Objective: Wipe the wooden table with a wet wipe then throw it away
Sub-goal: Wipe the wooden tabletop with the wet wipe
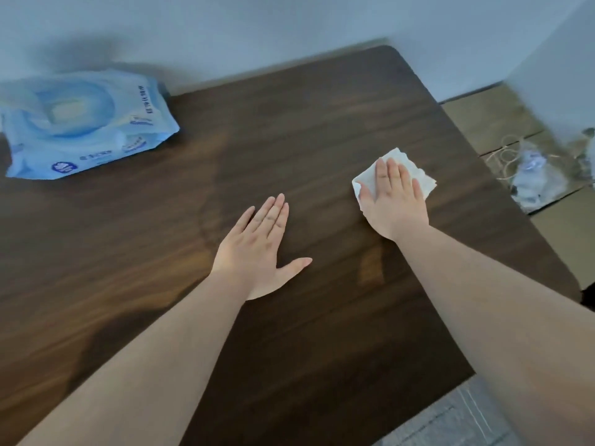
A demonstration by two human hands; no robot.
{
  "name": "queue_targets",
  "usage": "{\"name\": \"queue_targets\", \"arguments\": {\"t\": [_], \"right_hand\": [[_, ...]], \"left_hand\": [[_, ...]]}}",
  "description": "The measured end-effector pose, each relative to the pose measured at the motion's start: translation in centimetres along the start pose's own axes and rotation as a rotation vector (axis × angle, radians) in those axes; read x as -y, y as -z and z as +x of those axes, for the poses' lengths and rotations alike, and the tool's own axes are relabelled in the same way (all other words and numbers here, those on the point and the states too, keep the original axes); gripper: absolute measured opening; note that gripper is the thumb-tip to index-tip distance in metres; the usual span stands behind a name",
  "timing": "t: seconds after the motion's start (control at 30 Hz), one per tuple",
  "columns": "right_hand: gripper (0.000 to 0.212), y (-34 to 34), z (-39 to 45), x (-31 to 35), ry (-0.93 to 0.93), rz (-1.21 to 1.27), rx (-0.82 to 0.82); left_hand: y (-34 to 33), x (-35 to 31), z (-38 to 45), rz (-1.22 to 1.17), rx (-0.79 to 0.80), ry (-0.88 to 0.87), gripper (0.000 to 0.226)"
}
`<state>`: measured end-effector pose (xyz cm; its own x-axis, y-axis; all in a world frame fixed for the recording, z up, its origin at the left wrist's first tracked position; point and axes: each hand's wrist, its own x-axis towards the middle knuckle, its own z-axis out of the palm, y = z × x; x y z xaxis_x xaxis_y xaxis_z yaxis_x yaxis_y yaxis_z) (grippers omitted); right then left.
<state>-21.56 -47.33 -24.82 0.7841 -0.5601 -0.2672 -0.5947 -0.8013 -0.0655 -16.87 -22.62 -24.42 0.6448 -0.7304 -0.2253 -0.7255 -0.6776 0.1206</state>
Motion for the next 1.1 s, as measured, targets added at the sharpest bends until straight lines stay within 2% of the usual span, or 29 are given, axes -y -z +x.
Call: {"name": "queue_targets", "arguments": {"t": [0.2, 0.4, 0.5, 0.67, 0.9, 1.1], "right_hand": [[0.069, 1.0, 2.8, -3.7, -0.101, 0.019, 0.006], [0.069, 0.8, 1.8, -1.7, -0.17, 0.014, 0.03], [0.07, 0.5, 0.3, 0.8, -0.05, -0.025, 0.049], [0.071, -0.7, -3.6, 8.2, 0.229, -0.082, 0.096], [0.07, -4.2, -12.1, 24.2, 0.682, -0.126, 0.17], [0.069, -7.9, -20.5, 38.6, 0.956, -0.157, 0.194]], "left_hand": [[0.1, -0.1, 1.1, 0.039, -0.013, -0.012, 0.098], [0.3, 0.0, 1.0, 0.004, -0.008, -0.009, 0.098], [0.5, 0.5, 0.3, -0.055, 0.033, 0.05, 0.104], [0.7, 5.7, -6.3, -0.121, 0.055, 0.288, 0.12], [-0.1, 17.2, -23.2, -0.134, 0.061, 0.649, 0.131], [-2.8, 21.6, -36.3, -0.23, 0.094, 0.948, 0.135]]}}
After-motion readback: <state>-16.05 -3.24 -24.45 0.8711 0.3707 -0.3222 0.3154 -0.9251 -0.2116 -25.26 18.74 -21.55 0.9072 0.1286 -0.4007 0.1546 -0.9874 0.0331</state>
